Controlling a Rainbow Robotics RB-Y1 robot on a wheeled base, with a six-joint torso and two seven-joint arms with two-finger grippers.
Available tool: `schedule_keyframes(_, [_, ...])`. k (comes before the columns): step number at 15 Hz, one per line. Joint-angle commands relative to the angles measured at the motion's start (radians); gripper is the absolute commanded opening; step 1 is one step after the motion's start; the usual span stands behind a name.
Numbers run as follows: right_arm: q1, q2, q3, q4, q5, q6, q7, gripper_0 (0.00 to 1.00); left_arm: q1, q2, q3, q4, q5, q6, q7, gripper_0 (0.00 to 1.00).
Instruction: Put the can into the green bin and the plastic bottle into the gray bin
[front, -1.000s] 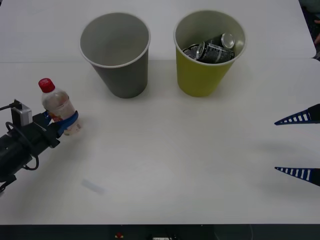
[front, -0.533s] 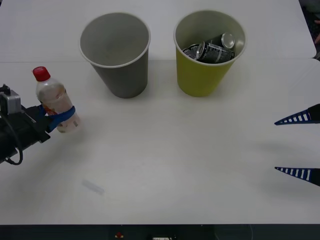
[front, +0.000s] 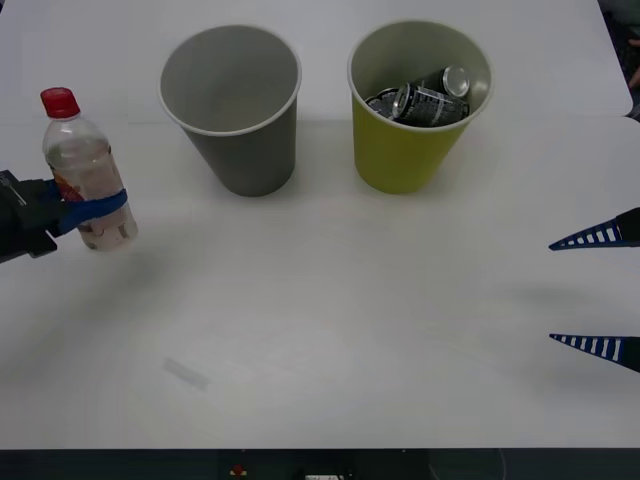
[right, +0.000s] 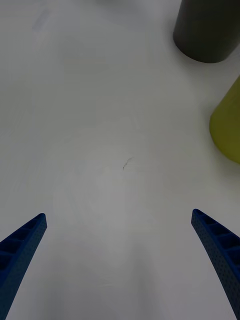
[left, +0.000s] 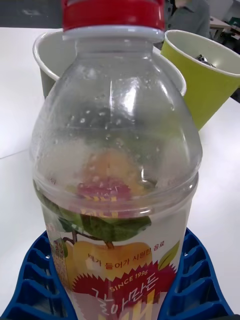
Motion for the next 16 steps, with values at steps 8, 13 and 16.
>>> schedule_keyframes(8, [0.000, 0.000, 0.000, 0.000, 0.000, 0.000, 0.000, 1.00, -0.287, 0.009, 0.121, -0.066, -0.329, -0.360, 0.548, 0.00])
schedule_keyframes(13, [0.000, 0.000, 0.000, 0.000, 0.000, 0.000, 0.000, 1.00, -0.505, 0.009, 0.073, -0.066, -0.476, -0.513, 0.702, 0.00])
schedule_keyframes(16, [0.000, 0.000, 0.000, 0.000, 0.000, 0.000, 0.000, 1.00, -0.623, 0.009, -0.017, -0.066, -0.562, -0.513, 0.749, 0.00])
